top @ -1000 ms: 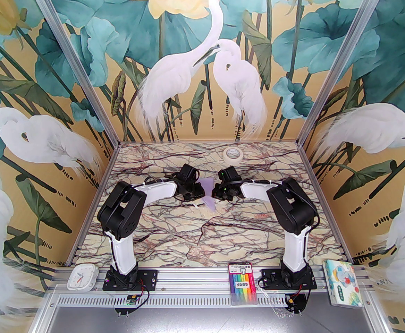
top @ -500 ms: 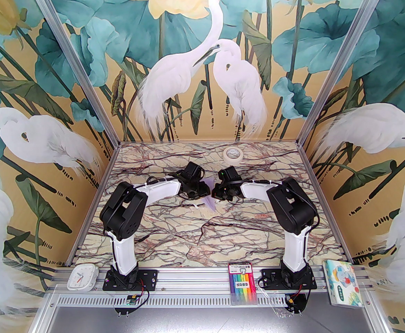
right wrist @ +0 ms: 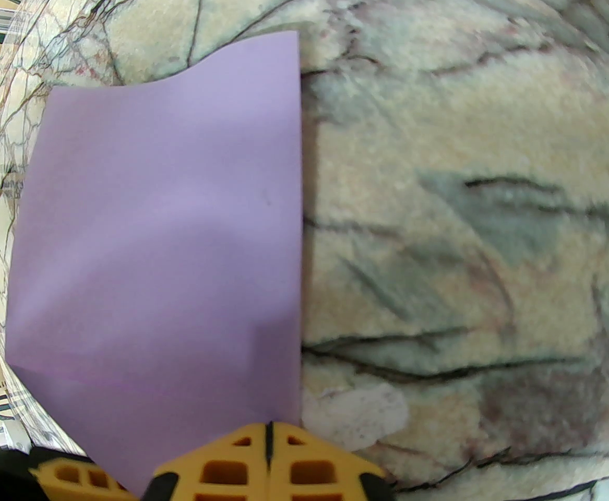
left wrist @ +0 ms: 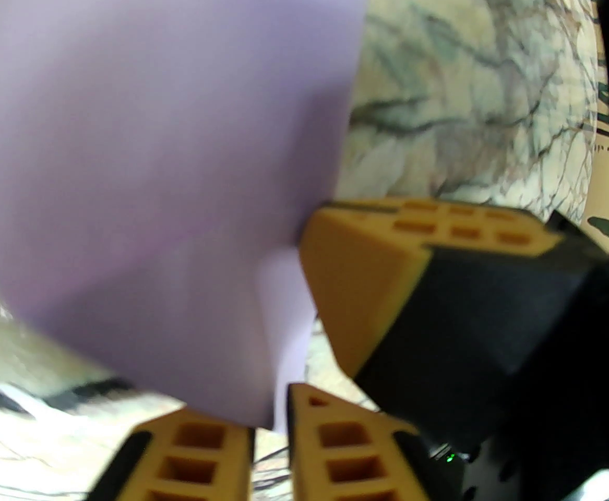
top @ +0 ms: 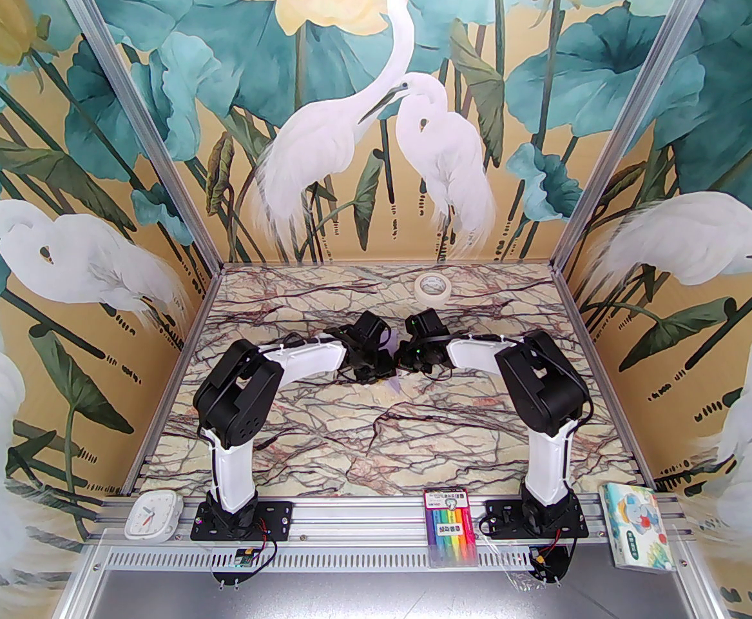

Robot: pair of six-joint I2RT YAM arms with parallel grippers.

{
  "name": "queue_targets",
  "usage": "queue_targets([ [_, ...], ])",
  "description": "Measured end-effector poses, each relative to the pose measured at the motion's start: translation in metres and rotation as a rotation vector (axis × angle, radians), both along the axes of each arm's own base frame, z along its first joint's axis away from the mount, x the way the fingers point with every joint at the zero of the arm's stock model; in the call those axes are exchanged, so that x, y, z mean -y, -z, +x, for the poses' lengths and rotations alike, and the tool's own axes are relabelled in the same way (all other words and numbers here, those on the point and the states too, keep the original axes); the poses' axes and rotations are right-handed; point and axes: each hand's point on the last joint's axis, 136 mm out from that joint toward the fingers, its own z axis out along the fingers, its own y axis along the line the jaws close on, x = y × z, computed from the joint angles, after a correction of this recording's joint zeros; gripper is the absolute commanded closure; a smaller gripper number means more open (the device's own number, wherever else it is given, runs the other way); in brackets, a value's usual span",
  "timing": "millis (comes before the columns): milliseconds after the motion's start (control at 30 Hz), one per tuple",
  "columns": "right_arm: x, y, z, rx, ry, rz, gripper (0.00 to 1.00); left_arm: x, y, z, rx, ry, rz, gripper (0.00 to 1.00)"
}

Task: Fold a paper plane with a square sheet of paper (fold left side to right side)

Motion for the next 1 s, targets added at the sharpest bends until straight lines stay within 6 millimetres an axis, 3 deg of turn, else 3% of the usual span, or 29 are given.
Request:
queue_targets([
  [133, 0.001, 0.000, 0.000, 0.000, 0.002, 0.000, 1.00, 0.001, 0.008, -0.005, -0.017, 0.002, 0.020, 0.90],
  [367, 0.001, 0.000, 0.000, 0.000, 0.001, 0.000, 1.00, -0.004, 0.009, -0.003, -0.010, -0.005, 0.052, 0.75],
  [533, -0.001, 0.001, -0.001, -0.007, -0.004, 0.009, 1.00, -0.007, 0.008, 0.000, 0.001, -0.010, 0.064, 0.72],
  [1000, -0.002, 0.001, 0.002, -0.006, -0.006, 0.015, 1.00, -0.041, 0.005, 0.036, 0.043, -0.099, 0.068, 0.66],
])
